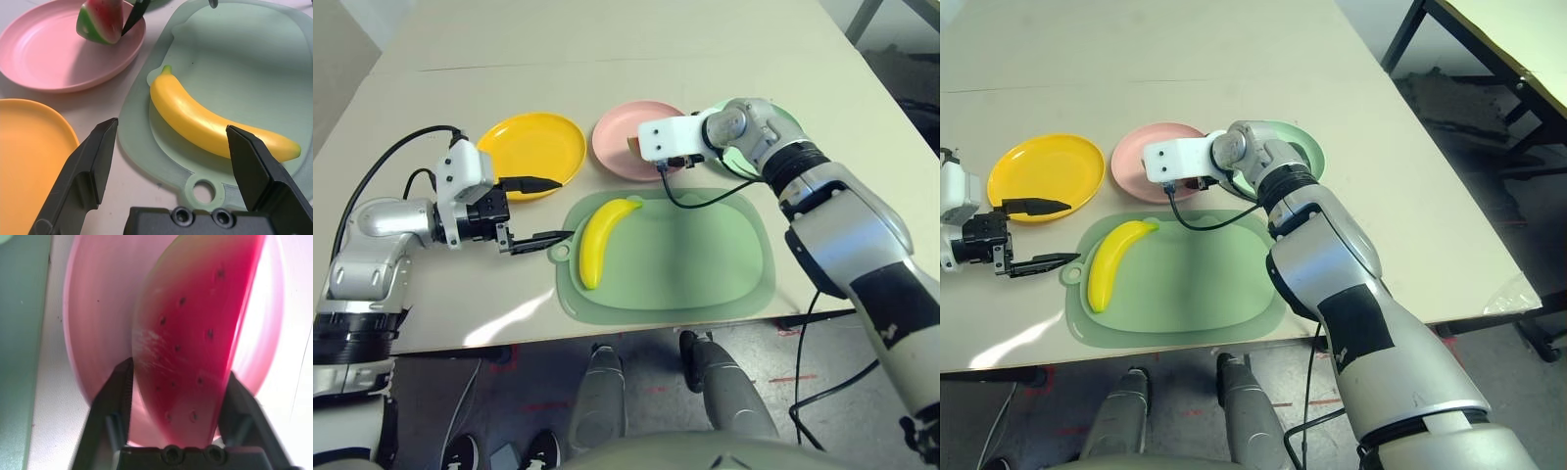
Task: Place the fruits into color-matched plates.
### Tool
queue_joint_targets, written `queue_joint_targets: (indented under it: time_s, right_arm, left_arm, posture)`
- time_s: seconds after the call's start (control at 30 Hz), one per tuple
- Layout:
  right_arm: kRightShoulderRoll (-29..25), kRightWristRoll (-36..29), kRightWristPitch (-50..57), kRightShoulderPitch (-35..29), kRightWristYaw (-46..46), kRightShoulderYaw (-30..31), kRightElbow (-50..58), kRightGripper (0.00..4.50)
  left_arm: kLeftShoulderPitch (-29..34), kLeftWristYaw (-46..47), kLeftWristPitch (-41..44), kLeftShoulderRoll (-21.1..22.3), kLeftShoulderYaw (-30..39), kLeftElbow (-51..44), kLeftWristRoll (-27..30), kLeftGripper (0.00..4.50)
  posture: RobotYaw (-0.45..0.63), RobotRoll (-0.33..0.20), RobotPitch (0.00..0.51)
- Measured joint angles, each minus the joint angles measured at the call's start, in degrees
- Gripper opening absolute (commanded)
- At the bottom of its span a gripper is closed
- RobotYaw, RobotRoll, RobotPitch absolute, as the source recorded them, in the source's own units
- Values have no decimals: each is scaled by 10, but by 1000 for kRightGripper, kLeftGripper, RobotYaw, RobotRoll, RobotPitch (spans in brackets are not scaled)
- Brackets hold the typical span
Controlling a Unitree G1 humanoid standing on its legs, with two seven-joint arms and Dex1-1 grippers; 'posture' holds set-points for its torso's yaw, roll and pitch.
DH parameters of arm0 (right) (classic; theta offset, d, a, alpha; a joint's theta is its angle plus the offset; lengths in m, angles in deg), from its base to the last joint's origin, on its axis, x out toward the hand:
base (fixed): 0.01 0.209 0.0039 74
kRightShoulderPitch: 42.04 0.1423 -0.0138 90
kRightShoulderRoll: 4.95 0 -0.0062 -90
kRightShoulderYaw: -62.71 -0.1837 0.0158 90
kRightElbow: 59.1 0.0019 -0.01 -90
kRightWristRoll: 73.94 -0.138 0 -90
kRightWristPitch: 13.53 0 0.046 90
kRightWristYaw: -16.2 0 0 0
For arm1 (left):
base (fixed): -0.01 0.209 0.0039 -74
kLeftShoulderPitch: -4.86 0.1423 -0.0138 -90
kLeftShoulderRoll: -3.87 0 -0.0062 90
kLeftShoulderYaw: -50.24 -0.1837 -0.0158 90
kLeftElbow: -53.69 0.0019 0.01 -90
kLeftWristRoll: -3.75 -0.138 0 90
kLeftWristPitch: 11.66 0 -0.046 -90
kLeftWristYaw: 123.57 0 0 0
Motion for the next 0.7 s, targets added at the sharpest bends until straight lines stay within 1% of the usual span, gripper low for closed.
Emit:
queue_joint_targets:
  time_s: [0.07,0.1,0.17,0.23,0.33,0.47,0.53,0.6,0.7]
  right_arm:
    - [-3,0,-5,0,0,-3,0,4306]
    - [-6,0,-7,3,2,-6,0,4449]
    - [-16,-1,-9,17,9,-12,0,4449]
    - [-25,-7,-16,46,24,-27,2,4449]
    - [-26,-36,-27,79,68,-57,19,4449]
    - [-27,-98,-24,102,174,-109,54,4449]
    - [-33,-139,-2,106,234,-138,91,4449]
    - [-54,-187,52,89,297,-168,156,4449]
    - [-102,-250,168,8,365,-202,278,4449]
  left_arm:
    - [-1,1,0,0,0,0,0,4500]
    - [-2,1,0,0,0,0,0,4500]
    - [-5,0,0,0,0,3,-1,4500]
    - [-9,-1,-1,0,-1,8,-1,4500]
    - [-17,-3,-5,-1,-3,14,-2,4500]
    - [-35,-14,-13,-3,-11,27,-3,4500]
    - [-45,-22,-20,-4,-17,35,-9,4500]
    - [-51,-33,-34,-4,-21,40,-12,4500]
    - [-51,-55,-61,-1,-23,50,-15,4500]
  posture:
    - [30,0,238]
    - [25,0,236]
    - [21,0,236]
    - [21,0,236]
    - [0,0,230]
    - [-1,0,229]
    - [-1,0,229]
    - [1,0,229]
    - [13,0,231]
